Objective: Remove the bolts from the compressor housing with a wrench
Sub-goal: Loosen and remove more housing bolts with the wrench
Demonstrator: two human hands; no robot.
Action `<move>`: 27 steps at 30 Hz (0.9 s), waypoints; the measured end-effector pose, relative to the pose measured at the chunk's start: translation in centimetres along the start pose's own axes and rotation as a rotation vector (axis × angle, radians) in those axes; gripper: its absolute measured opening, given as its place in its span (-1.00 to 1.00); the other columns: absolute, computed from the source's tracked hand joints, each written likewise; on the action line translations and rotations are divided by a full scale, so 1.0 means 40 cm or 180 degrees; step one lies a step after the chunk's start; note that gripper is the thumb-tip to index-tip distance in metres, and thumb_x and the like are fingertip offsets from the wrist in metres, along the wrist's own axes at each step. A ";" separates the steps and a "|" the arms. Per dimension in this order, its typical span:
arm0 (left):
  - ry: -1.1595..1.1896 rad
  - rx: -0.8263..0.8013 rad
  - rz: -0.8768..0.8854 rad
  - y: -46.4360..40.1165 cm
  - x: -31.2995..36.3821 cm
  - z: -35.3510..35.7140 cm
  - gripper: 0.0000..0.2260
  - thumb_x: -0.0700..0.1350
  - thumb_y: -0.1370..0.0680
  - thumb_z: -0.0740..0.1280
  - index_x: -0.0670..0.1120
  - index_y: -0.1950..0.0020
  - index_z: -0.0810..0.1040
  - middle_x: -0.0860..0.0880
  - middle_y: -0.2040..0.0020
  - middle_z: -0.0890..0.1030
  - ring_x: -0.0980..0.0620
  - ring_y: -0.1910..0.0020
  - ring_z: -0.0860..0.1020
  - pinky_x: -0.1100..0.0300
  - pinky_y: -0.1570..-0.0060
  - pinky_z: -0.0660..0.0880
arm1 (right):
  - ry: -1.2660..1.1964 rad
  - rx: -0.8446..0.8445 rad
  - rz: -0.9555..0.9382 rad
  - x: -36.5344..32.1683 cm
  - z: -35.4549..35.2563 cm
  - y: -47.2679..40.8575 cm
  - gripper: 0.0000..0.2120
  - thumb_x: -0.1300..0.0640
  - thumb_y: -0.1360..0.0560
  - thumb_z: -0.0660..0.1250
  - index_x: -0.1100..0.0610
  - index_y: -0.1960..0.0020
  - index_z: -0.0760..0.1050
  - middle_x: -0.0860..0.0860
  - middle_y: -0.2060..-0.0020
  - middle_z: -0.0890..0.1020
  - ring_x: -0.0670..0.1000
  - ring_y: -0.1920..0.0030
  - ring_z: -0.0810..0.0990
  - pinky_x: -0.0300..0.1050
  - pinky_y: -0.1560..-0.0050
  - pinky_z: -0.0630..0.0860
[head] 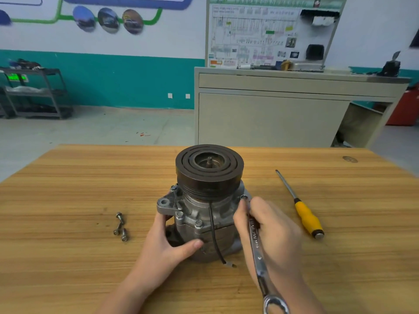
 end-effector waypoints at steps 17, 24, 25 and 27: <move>0.0099 0.0041 -0.0125 -0.011 -0.018 -0.004 -0.04 0.27 -0.02 0.59 0.12 -0.33 0.27 0.16 -0.18 0.52 0.44 -0.10 0.47 0.58 0.05 0.38 | -0.3007 0.0474 0.2310 0.334 -0.014 -0.046 -0.56 0.28 -0.52 0.30 0.03 0.49 0.31 0.00 0.62 0.41 -0.08 0.63 0.32 -0.33 0.61 0.24; 0.0106 0.0117 0.0011 -0.013 -0.012 -0.007 -0.23 0.19 -0.11 0.61 0.22 -0.22 0.31 0.25 -0.10 0.56 0.47 -0.08 0.48 0.62 0.07 0.34 | -0.1313 0.0392 0.1263 0.157 -0.032 0.013 -0.69 -0.01 -0.43 0.31 -0.09 0.44 0.30 -0.02 0.55 0.38 -0.19 0.56 0.30 -0.46 0.51 0.25; 0.0104 0.0124 -0.0006 -0.012 -0.012 -0.008 -0.21 0.26 -0.08 0.56 0.23 -0.22 0.30 0.29 -0.10 0.56 0.46 -0.09 0.47 0.62 0.06 0.34 | -0.1088 0.0421 0.1042 0.125 -0.032 0.014 -0.70 0.00 -0.45 0.28 -0.11 0.41 0.28 -0.10 0.53 0.36 -0.23 0.55 0.29 -0.51 0.50 0.20; 0.0083 0.0136 0.0000 -0.011 -0.013 -0.009 -0.21 0.30 -0.07 0.52 0.26 -0.23 0.29 0.37 -0.12 0.54 0.46 -0.11 0.46 0.61 0.04 0.34 | -0.0584 0.0384 0.0562 0.066 -0.021 0.018 -0.66 0.08 -0.50 0.28 -0.09 0.37 0.21 -0.15 0.46 0.32 -0.28 0.50 0.28 -0.58 0.45 0.17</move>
Point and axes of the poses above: each hand's wrist, its own y-axis away from the middle knuckle, its own z-axis out of the palm, x = y × z, the point moved 10 cm from there along -y, towards the middle knuckle
